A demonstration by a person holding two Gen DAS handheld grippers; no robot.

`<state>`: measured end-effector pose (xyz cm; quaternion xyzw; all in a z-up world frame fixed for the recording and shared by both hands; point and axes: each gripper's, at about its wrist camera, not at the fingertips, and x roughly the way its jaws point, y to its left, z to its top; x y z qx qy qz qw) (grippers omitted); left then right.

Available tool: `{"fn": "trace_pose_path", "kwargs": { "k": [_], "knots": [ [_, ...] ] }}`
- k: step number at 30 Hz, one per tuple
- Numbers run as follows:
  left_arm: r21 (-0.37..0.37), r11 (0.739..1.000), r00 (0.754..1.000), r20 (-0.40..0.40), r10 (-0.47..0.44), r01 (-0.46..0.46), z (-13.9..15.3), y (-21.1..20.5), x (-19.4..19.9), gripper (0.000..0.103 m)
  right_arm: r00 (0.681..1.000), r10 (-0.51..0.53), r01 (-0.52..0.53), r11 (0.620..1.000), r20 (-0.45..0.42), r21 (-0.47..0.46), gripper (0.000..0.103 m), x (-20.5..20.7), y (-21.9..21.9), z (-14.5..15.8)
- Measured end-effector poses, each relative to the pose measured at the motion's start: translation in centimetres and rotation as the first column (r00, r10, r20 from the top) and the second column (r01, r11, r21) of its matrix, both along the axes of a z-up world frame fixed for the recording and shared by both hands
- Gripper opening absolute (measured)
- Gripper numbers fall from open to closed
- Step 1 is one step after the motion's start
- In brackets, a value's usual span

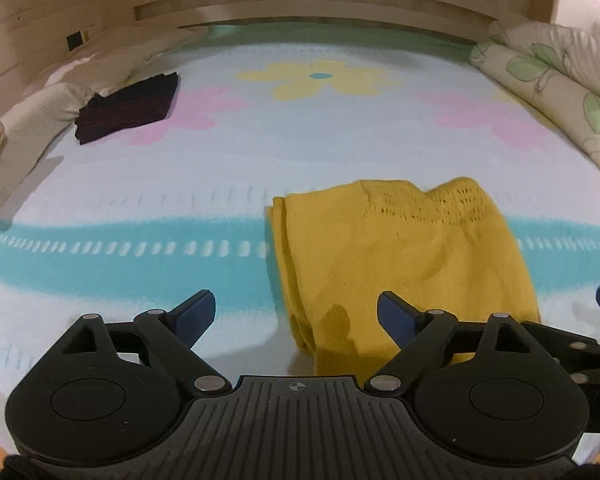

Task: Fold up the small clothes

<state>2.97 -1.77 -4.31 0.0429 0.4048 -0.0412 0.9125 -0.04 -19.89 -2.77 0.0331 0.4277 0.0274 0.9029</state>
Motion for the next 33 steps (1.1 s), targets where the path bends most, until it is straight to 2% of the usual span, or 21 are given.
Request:
{"fn": "trace_pose_path", "kwargs": {
  "k": [13, 19, 33],
  "knots": [
    [0.044, 0.997, 0.998, 0.014, 0.056, -0.057, 0.1, -0.9, -1.9, 0.089, 1.000, 0.022, -0.022, 0.999, 0.010, 0.029, 0.103, -0.6, 0.5, 0.2],
    [0.029, 0.996, 0.996, 0.026, 0.080, -0.081, 0.4, -0.8, -1.9, 0.089, 1.000, 0.001, -0.002, 0.998, 0.013, 0.058, 0.103, -0.7, -0.5, 0.5],
    [0.047, 0.996, 0.997, 0.035, 0.072, -0.074, 0.9, -1.3, -1.8, 0.089, 1.000, -0.001, 0.003, 0.997, -0.020, 0.082, 0.103, -1.2, -1.6, -0.3]
  ]
}}
